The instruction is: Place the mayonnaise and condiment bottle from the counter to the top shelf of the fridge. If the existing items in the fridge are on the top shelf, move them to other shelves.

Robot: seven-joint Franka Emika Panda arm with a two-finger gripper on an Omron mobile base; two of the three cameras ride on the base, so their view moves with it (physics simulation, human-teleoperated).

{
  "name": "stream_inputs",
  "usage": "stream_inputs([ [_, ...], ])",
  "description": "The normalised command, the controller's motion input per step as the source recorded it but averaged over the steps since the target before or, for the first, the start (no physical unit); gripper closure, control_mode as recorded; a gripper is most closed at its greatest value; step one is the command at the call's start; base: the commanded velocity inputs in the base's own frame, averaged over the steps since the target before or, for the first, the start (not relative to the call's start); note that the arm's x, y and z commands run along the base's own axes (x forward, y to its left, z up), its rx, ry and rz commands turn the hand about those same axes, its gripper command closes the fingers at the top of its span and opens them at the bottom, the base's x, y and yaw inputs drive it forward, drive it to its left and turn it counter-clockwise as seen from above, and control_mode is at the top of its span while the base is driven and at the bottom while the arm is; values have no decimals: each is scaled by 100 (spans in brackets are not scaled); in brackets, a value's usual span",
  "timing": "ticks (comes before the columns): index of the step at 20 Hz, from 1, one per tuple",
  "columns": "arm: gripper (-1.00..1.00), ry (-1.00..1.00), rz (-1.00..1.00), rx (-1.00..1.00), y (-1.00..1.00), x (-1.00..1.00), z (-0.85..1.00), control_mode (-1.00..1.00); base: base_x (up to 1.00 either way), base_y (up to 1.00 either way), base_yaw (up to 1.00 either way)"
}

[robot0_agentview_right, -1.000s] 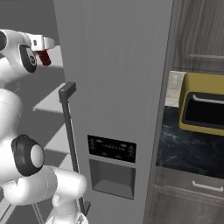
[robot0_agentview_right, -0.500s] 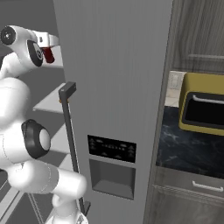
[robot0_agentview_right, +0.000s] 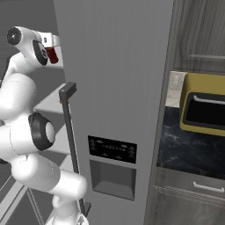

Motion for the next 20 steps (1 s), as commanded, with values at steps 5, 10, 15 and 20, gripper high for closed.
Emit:
stream_inputs([
  [5, -100, -1, 0, -3, 0, 15, -2, -100, 0, 0, 0],
  [10, -100, -1, 0, 0, 0, 13, -2, -100, 0, 0, 0],
  [15, -100, -4, 0, -2, -1, 14, -8, -100, 0, 0, 0],
  [20, -100, -2, 1, -1, -3, 12, -3, -100, 0, 0, 0],
])
